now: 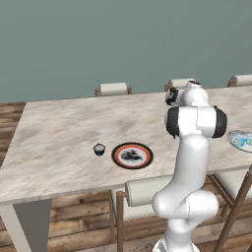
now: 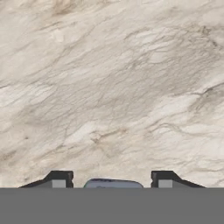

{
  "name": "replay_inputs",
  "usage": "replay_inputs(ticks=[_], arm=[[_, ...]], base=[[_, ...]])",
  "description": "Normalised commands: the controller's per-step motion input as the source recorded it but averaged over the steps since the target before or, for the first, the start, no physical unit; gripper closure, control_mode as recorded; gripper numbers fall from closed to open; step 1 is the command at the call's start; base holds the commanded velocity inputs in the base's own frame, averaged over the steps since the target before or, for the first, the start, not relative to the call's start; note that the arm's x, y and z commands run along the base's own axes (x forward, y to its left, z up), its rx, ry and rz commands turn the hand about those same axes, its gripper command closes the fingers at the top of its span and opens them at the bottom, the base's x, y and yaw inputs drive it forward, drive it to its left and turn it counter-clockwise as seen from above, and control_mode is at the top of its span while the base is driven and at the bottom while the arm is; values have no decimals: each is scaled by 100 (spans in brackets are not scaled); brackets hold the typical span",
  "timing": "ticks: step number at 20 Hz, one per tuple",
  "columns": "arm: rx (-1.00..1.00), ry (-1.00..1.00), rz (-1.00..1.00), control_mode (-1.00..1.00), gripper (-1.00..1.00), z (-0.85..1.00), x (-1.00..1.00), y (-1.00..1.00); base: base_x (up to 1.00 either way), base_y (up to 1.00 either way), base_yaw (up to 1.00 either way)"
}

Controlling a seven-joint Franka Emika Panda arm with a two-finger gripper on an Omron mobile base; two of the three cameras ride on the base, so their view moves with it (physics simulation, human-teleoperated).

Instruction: Place two yogurt containers on each plate.

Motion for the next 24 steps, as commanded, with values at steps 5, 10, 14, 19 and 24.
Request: replay_inputs(ticks=[5, 10, 14, 19, 24], arm=[[0, 0, 10, -100, 100, 37, -55, 94], [0, 3, 15, -100, 100, 40, -63, 98], [-2, 8, 18, -100, 100, 26, -57, 88], [-4, 7, 20, -100, 100, 5, -44, 84], [-1, 8, 13, -100, 100, -20, -8, 20]], base=[[0, 0, 0], [0, 0, 0], [0, 0, 0], [0, 0, 0], [0, 0, 0]])
